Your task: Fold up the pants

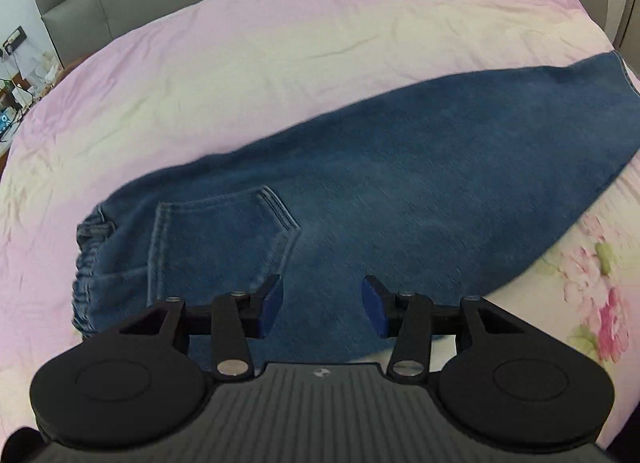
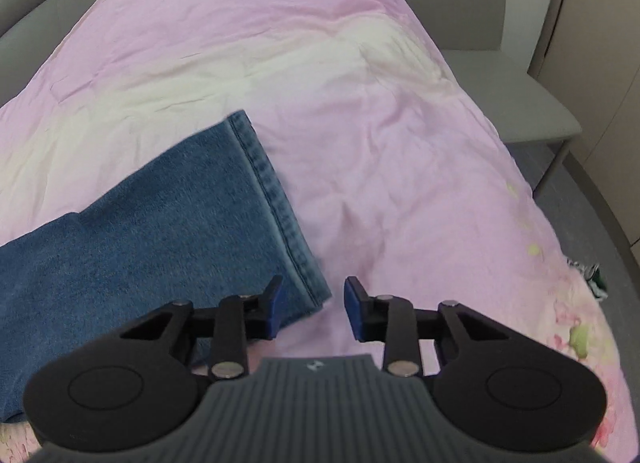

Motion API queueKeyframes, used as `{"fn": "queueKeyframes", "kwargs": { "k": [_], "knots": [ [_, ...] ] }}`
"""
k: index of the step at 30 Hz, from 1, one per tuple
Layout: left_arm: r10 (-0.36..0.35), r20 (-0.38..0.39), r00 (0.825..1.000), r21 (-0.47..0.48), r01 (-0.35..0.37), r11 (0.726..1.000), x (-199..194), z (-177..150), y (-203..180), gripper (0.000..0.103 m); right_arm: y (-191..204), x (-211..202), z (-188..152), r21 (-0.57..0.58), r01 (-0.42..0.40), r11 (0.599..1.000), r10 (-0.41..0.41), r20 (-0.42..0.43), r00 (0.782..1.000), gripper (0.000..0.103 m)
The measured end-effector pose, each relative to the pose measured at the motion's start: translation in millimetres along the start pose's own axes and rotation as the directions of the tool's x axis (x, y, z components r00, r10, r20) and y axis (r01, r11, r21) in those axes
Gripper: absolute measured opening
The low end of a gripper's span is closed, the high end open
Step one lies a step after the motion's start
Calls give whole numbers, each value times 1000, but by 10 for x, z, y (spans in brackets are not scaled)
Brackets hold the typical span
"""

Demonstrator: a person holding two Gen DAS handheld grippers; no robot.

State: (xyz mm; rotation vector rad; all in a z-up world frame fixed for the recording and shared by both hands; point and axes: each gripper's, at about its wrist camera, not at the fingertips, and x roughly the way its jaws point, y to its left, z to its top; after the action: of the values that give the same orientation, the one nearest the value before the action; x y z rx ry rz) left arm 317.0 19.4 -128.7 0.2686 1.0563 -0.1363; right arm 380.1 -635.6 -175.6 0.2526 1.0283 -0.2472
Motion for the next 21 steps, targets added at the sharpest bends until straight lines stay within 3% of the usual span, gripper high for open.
{"fn": "queueKeyframes", "kwargs": {
  "k": [3,6,10,13,16,19,20,21],
  "knots": [
    [0,-23,1000,-11,0,1000,9,-208,-201,54,-88,238,-252,110,-85,990,85,-3,996,22],
    [-25,-28,999,-49,24,999,36,-403,-359,54,-196,386,-311,271,-190,944,186,39,982,24],
    [-39,-30,999,-68,37,997,76,-570,-562,55,-200,550,-354,414,-213,885,214,43,976,24],
    [-27,-21,999,-91,25,995,208,-657,-681,55,-253,651,-482,522,-246,817,241,78,967,25],
    [25,9,1000,-103,-24,994,371,-665,-791,55,-267,679,-612,588,-287,756,260,131,957,25],
    [149,65,987,-27,-148,989,549,-618,-936,54,-283,704,-664,632,-344,695,300,180,937,27],
    [176,75,982,-23,-175,984,599,-582,-959,54,-275,710,-653,635,-355,686,310,187,932,27],
    [185,89,979,-32,-182,983,611,-538,-950,47,-260,700,-624,631,-359,688,310,192,931,27]
  ]
}}
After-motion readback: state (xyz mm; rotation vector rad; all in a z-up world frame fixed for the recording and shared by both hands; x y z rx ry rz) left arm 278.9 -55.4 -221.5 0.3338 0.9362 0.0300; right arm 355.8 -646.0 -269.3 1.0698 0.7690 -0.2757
